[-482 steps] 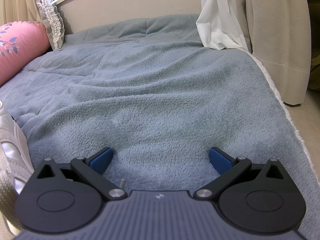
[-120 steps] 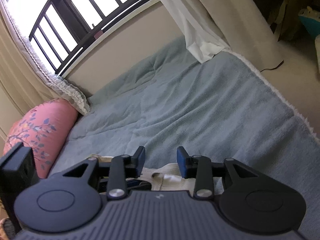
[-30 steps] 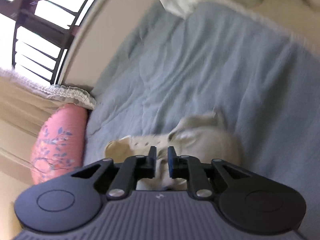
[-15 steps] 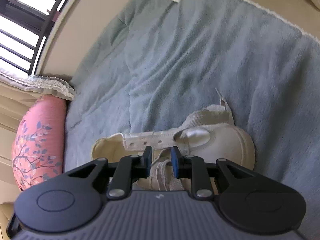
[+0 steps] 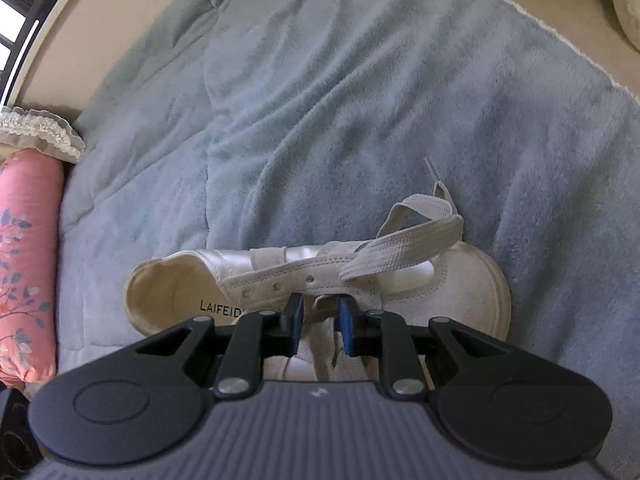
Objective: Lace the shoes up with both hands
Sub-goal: 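Open the left gripper off the lace while the right gripper pinches it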
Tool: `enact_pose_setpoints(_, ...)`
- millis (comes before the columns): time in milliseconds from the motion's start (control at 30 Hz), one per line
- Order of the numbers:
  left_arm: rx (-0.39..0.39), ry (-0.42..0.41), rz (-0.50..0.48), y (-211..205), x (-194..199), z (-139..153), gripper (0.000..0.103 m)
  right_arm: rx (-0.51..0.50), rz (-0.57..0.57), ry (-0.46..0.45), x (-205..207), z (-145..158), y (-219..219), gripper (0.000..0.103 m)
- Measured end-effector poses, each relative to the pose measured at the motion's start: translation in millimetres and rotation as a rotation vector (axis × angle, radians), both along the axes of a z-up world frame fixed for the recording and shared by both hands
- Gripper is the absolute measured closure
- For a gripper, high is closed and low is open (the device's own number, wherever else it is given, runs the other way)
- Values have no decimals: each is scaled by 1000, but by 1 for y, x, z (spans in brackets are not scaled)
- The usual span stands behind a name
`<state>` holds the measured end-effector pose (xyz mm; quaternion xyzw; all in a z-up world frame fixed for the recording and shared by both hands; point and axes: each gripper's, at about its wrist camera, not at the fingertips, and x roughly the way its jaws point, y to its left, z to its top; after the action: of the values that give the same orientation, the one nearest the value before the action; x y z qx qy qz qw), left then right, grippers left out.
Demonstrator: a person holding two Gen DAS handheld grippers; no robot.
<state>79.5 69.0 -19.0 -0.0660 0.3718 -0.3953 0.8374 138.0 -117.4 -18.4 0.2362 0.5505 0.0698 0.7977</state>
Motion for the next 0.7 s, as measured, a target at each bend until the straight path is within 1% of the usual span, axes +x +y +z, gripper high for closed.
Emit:
enact_pose_setpoints(133, -6, 4, 3, 1, 1, 0, 10, 11, 83, -58, -5, 2, -7, 89)
enact_pose_setpoints(200, -10, 1, 0, 3, 1, 0, 9, -4, 151, -114, -8, 4, -6, 93)
enact_pose_setpoints(300, -4, -21, -16, 6, -3, 0, 8, -75, 296, -261, -24, 10, -1, 94)
enact_pose_setpoints(367, 2, -39, -31, 6, -6, 0, 7, -121, 372, -364, -37, 10, 0, 95)
enact_pose_setpoints(433, 13, -57, -55, 4, -9, -1, 3, -146, 427, -454, -50, 10, 0, 95)
enact_pose_setpoints(500, 22, -74, -78, 2, -12, -2, 0, -149, 455, -516, -60, 11, -2, 96)
enact_pose_setpoints(567, 29, -84, -86, 1, -13, -3, 0, -136, 465, -545, -62, 10, -6, 96)
enact_pose_setpoints(700, 6, -68, -81, 4, -10, -4, 0, -99, 490, -560, -60, 11, -9, 98)
